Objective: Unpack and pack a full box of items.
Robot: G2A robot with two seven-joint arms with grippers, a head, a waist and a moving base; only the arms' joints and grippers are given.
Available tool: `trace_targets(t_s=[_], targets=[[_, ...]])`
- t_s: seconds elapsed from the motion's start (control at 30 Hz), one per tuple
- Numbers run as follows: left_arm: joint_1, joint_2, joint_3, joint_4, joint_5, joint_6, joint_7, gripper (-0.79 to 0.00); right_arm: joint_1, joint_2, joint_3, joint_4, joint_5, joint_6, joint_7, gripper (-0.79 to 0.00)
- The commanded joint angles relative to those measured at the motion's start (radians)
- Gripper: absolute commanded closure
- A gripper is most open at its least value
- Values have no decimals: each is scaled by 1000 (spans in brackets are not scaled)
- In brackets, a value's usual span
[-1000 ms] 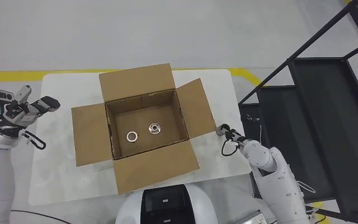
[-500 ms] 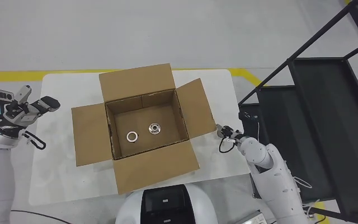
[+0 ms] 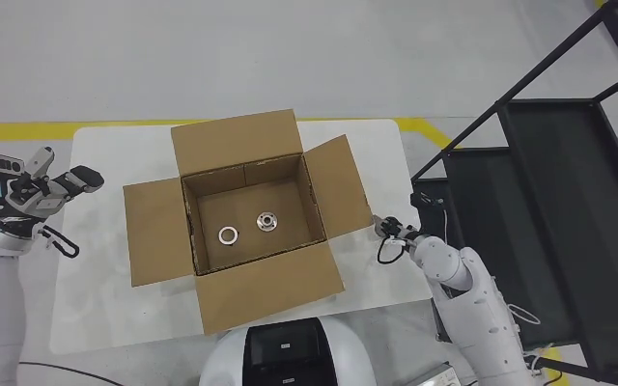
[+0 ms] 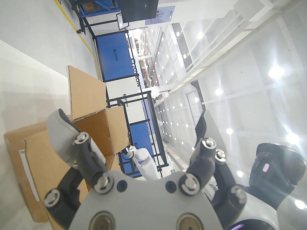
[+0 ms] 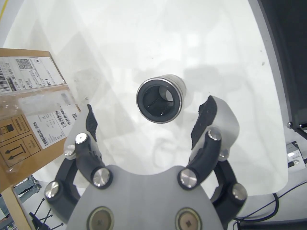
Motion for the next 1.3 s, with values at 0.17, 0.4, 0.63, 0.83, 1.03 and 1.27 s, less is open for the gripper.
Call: trace_targets(t_s=[0.17,0.4,0.63,0.83,1.03,1.27], targets=[[0,0,0,0,0,0,0,-785,97,-6,-72,101,-86,69,11,-785],[0,0,0,0,0,0,0,-785,115,-6,-106,112,-156,122,35,0],[0,0,0,0,0,0,0,-785,91,-4,-106,65,-185,158,50,0],[0,0,0,0,0,0,0,-785,54,-3,-86,-16,-151,141,58,0],[0,0,0,0,0,0,0,-785,20,-1,-57,-103,-110,112,42,0],[0,0,0,0,0,0,0,-785,-66,1,3,-320,-78,75,-80,0]])
